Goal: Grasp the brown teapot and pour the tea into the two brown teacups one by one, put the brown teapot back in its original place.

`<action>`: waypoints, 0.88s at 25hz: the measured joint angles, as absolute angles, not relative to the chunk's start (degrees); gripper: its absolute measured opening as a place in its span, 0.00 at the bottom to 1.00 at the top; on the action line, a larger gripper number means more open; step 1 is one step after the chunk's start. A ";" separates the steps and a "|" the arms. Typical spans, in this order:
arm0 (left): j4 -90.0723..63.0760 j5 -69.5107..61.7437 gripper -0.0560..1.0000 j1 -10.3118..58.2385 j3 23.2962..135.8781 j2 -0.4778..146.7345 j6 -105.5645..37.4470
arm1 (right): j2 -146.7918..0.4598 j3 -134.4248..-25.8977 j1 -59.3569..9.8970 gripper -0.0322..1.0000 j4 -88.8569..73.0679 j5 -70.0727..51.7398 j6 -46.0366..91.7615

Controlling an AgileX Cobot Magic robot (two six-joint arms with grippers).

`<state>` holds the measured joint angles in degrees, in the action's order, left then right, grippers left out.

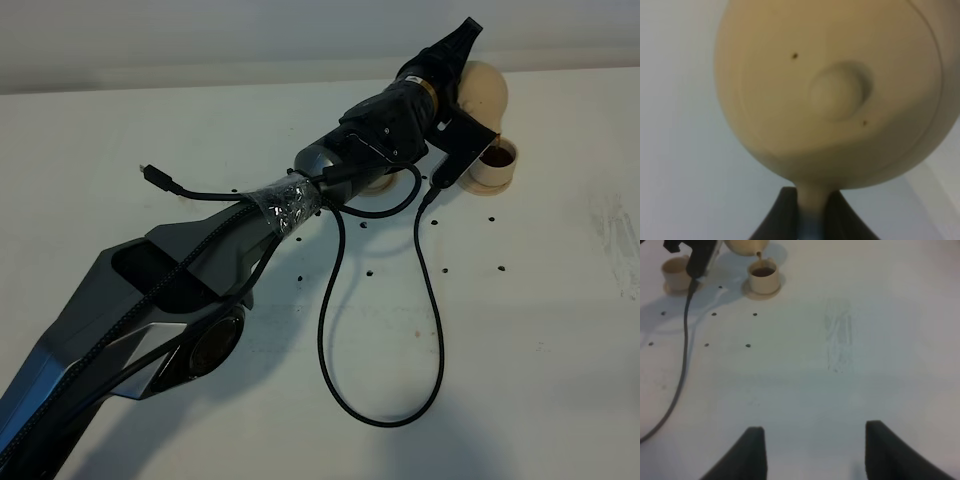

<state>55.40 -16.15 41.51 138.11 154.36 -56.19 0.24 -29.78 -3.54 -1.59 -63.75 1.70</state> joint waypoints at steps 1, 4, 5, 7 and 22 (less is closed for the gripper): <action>55.28 -16.80 0.13 41.51 138.11 154.36 -55.61 | 0.24 -29.78 -3.54 0.45 -1.59 -63.75 1.70; 54.57 -18.43 0.13 41.51 138.11 154.36 -54.19 | 0.24 -29.78 -3.54 0.45 -1.59 -63.75 1.70; 53.88 -18.87 0.13 41.51 138.11 154.36 -53.87 | 0.24 -29.78 -3.54 0.45 -1.59 -63.75 1.70; 52.40 -19.50 0.13 41.51 138.11 154.36 -53.42 | 0.24 -29.78 -3.54 0.45 -1.59 -63.75 1.70; 40.82 -25.70 0.13 41.46 138.11 153.91 -52.34 | 0.24 -29.78 -3.54 0.45 -1.59 -63.75 1.70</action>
<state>40.82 -25.70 41.46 138.11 153.91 -52.34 0.24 -29.78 -3.54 -1.59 -63.75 1.70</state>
